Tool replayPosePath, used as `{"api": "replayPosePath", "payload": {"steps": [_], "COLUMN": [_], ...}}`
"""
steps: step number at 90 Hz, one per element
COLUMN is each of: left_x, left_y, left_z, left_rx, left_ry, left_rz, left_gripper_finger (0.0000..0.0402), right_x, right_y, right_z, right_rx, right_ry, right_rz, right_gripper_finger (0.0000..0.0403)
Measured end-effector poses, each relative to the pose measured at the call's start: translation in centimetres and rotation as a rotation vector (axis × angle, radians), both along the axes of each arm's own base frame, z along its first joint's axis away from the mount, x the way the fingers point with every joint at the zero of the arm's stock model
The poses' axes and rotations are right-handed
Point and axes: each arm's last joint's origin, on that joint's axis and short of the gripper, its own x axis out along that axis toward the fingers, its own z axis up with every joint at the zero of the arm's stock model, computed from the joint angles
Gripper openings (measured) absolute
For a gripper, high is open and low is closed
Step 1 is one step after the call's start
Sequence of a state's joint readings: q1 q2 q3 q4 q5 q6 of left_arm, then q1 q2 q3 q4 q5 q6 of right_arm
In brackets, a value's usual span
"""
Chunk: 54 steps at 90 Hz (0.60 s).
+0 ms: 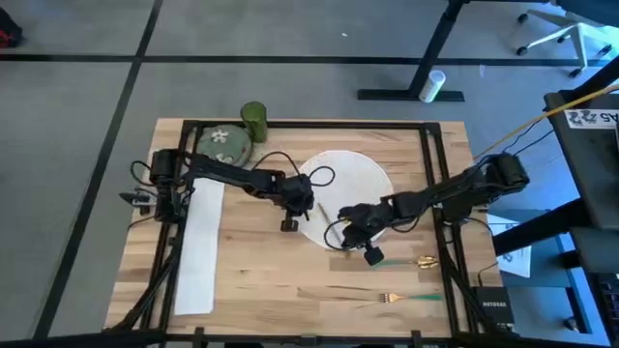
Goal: Set table place
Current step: Put the gold table knife on the white table mat
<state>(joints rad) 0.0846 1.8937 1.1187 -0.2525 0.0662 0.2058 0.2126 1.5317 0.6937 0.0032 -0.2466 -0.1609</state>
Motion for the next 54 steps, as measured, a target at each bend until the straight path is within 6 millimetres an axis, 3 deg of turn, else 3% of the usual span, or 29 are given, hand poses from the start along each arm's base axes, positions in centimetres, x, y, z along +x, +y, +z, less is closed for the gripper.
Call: {"api": "replayPosePath", "payload": {"steps": [27, 54], "left_x": [0.0, 0.0], "left_y": [0.1, 0.1], "left_z": [0.0, 0.0], "left_rx": [0.001, 0.003], "left_ry": [-0.001, 0.001], "left_rz": [0.005, 0.0], "left_gripper_finger": [0.0, 0.0], "right_x": [0.5, 0.1], "right_y": [0.8, 0.7], "right_z": [-2.2, -3.0], "right_rx": [0.054, 0.04], "right_ry": [0.087, 0.176], "right_rz": [-0.048, -0.093], "right_gripper_finger": [0.0003, 0.0003]}}
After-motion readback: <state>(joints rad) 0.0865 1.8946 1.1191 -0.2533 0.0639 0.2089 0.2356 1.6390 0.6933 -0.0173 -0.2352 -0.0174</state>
